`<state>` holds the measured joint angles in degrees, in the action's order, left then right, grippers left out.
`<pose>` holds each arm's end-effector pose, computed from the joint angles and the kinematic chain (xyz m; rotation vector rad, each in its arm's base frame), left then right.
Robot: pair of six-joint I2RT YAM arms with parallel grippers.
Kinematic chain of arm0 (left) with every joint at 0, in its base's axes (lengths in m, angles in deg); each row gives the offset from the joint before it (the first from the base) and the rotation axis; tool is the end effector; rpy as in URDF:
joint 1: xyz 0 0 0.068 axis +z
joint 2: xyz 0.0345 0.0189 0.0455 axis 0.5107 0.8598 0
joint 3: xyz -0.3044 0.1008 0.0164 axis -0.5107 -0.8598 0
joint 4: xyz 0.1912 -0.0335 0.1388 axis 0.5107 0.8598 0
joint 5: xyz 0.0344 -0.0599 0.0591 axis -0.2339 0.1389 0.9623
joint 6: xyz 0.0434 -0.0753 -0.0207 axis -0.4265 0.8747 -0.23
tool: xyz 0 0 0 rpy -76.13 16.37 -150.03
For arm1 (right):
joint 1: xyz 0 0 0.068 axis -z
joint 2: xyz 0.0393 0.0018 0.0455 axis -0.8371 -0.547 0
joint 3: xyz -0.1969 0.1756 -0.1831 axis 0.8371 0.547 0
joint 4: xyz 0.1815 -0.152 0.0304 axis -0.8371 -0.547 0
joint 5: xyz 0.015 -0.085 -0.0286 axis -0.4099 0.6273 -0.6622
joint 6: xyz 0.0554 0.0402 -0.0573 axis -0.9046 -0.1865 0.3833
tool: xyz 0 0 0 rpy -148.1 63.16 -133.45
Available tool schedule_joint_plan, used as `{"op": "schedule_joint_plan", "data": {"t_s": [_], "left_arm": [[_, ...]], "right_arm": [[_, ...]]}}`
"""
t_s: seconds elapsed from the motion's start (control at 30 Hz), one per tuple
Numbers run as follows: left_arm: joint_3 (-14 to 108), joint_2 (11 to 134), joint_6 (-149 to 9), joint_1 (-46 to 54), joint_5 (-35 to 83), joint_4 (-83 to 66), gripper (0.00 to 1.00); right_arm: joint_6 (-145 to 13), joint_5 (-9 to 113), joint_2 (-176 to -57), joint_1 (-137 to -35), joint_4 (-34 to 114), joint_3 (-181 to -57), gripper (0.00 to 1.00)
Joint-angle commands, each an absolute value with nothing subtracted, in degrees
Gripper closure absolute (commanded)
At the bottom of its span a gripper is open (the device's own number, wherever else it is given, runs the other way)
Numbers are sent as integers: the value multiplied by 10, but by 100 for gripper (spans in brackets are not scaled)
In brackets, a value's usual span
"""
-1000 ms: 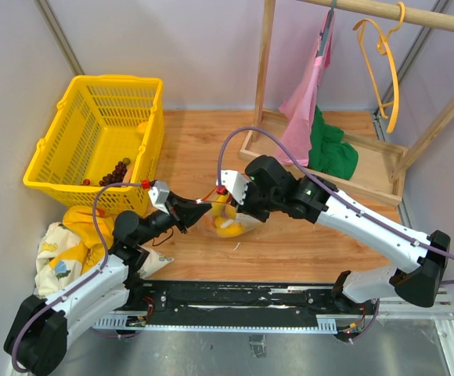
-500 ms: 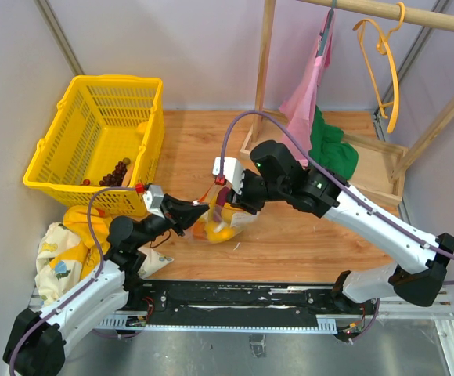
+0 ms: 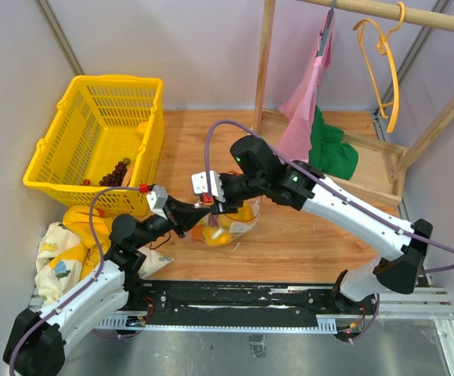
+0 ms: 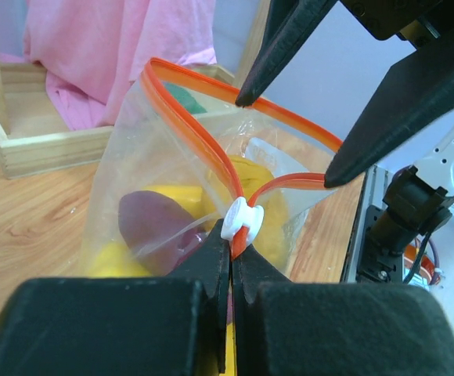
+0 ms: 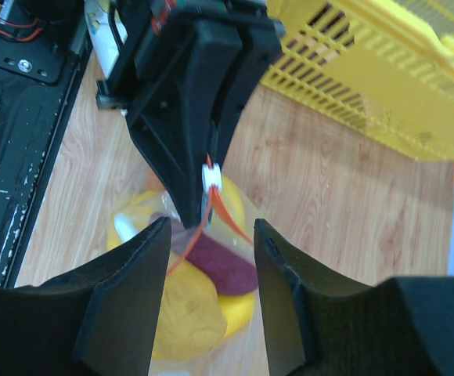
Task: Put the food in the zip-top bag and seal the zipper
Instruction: Zip the zipper food storage bag.
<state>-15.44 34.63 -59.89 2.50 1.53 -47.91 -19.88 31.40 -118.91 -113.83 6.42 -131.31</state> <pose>0.0979 -0.0988 0.2884 0.5552 1.3435 -1.0804 0.1448 0.2911 0.4318 -1.7454 1.1627 0.6938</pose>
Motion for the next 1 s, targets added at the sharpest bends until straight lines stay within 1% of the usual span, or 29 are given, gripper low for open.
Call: {"op": "schedule_joint_plan", "data": {"t_s": [0.0,0.23,0.37,0.5,0.6,0.67,0.8,0.87,0.97], "left_arm": [[-140,341,-614,25,5,-472,100],[-139,335,-618,22,5,-467,100],[-140,331,-618,22,8,-466,100],[-141,328,-619,21,8,-465,100],[-140,328,-619,21,7,-465,100],[-140,327,-620,20,7,-465,100],[-139,327,-620,20,6,-463,100],[-138,325,-622,19,7,-461,100],[-140,321,-621,19,11,-460,100]], "right_arm": [[-131,247,-1226,-1154,54,-1360,53],[-129,226,-1278,-1156,18,-1411,62],[-124,223,-1283,-1156,12,-1407,66],[-122,221,-1290,-1156,1,-1409,67],[-121,226,-1297,-1156,-3,-1412,71],[-120,228,-1301,-1156,-3,-1411,71],[-118,234,-1308,-1156,-3,-1412,75],[-119,235,-1311,-1156,-6,-1415,81],[-117,247,-1309,-1156,-16,-1417,92]]}}
